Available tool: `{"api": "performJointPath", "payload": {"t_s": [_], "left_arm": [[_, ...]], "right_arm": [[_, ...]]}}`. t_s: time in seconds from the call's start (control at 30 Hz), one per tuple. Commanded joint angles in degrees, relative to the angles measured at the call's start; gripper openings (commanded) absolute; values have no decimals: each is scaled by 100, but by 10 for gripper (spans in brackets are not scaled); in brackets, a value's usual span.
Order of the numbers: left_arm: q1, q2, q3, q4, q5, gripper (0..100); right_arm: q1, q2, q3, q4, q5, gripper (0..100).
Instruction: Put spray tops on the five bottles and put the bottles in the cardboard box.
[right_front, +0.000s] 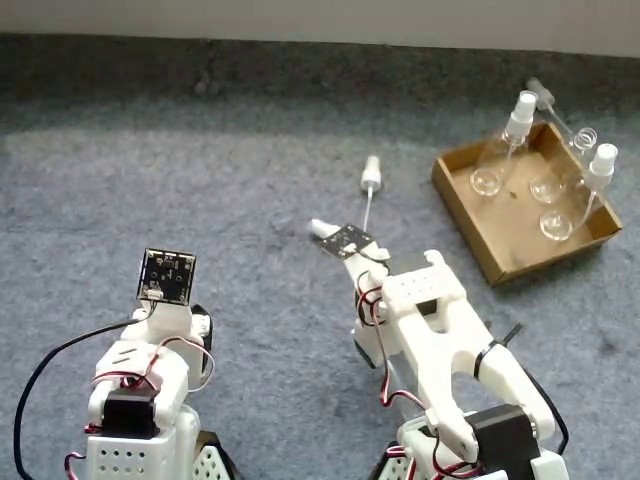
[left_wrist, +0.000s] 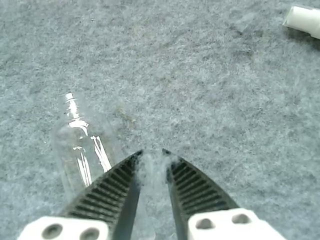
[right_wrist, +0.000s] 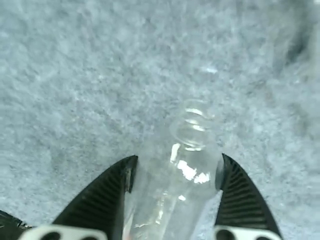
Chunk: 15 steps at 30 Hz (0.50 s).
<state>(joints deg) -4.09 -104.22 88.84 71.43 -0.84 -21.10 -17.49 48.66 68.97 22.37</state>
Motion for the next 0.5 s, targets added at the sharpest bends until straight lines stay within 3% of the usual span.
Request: {"api": "performJointPath", "payload": {"t_s": [0.0,0.23,0.33,0.47], "left_arm": [[101,-22,-57,-114,-35,8],[927,-22,-110,-79,-9,5],[971,-13,-154,-123,-9,5],[971,31,-664,-79,0,5]], "right_arm": [[110,-497,-532,75,26,142],[303,-2097,-629,347,18,142],[435,-2800,-629,497,9,142],[629,-3644,-462,505,-642,142]]}}
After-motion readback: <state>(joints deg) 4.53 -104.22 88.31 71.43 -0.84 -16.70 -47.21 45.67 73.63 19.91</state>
